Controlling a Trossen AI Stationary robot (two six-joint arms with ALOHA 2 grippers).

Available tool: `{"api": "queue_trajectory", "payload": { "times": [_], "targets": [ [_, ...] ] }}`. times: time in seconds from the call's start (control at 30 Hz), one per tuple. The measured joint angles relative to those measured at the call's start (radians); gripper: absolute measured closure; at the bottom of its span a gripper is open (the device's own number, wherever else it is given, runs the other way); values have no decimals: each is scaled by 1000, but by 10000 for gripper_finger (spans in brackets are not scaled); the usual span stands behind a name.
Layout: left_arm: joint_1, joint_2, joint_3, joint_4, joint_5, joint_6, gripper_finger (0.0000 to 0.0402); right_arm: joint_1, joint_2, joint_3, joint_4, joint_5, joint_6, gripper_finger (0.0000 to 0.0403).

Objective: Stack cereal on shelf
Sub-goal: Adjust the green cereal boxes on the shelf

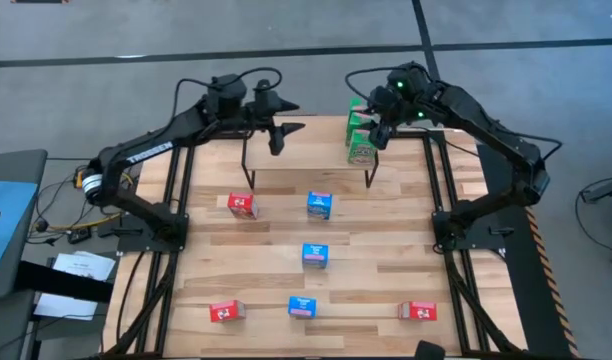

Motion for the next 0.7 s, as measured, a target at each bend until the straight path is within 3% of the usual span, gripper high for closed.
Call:
{"api": "queue_trajectory", "payload": {
  "times": [0.27, 0.7],
  "targets": [
    [0, -67, 0, -21, -87, 41, 159, 0, 20, 0, -56, 79, -13, 152],
    [0, -69, 0, -32, -89, 40, 159, 0, 22, 0, -120, 155, -12, 152]
  ]
}}
